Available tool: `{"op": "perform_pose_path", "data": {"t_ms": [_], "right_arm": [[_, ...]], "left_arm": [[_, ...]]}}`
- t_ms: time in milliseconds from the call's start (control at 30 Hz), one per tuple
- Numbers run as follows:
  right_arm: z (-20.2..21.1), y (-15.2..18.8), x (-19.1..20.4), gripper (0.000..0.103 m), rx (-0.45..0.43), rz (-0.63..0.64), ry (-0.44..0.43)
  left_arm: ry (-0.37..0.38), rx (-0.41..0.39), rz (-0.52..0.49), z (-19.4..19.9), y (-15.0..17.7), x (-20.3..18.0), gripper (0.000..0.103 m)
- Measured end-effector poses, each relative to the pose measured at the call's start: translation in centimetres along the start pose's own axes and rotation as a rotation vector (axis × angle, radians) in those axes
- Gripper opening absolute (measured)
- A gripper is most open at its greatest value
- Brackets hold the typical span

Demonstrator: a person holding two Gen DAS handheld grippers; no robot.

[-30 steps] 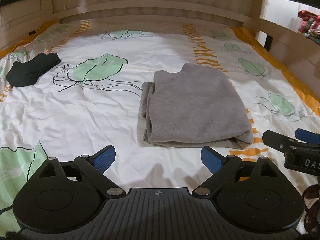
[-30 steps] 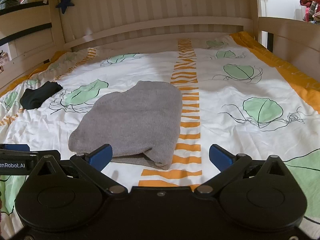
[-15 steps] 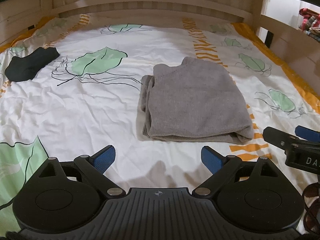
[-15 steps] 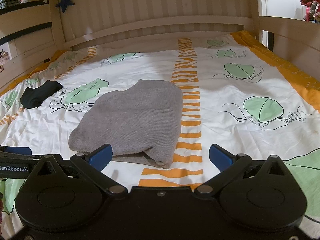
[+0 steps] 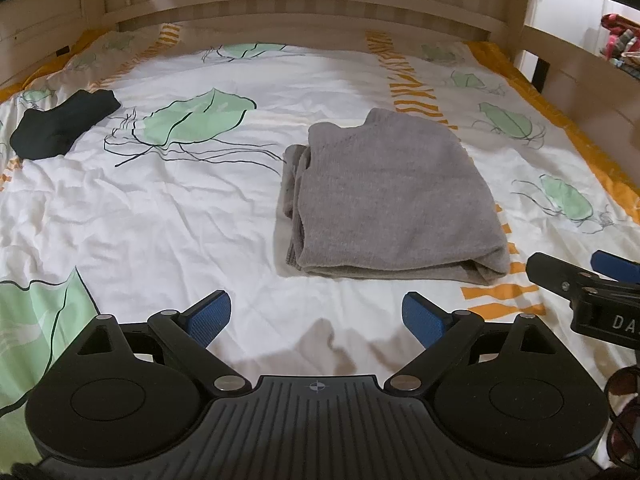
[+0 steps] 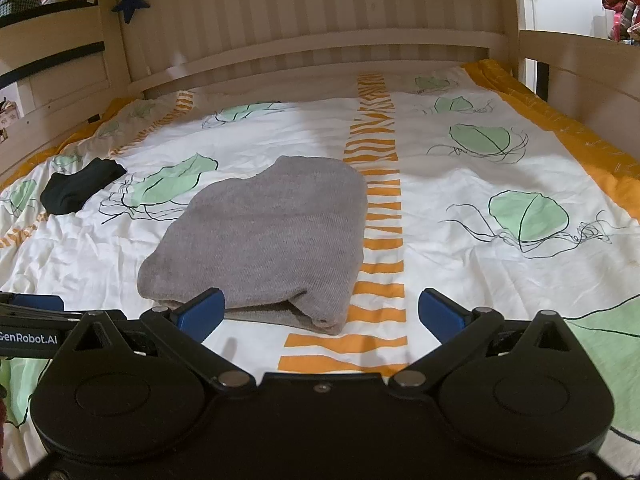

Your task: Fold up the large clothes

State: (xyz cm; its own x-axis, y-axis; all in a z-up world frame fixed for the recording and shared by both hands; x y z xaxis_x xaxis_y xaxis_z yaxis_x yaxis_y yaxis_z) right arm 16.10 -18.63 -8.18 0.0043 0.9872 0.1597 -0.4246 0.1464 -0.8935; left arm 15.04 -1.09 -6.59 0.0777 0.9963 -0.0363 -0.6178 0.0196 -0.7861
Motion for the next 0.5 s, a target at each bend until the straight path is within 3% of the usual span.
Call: {"op": "perform_pose_path", "data": {"t_ms": [500], "right_arm": [[-0.26,0.18,-0.06,0.102,0.009,0.004,-0.005]], "left_arm": [[-0.003,0.006,0.002,-0.1,0.16,0.13,0.093]]}}
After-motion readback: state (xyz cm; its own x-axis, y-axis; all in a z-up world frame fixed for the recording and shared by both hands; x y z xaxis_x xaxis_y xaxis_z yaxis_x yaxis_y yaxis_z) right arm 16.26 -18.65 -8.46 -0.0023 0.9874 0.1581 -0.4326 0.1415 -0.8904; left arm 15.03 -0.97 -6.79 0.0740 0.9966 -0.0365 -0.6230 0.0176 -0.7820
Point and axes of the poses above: each gripper's, at about its wrist camera, not at the fingertips, and z roughly against the way its jaws point, x to its left, y to its underside, the point moved 9 cm from there along -z, roughly the way its jaws point, and after that the axes turned 10 degrees about -x, right-handed, at the moved point
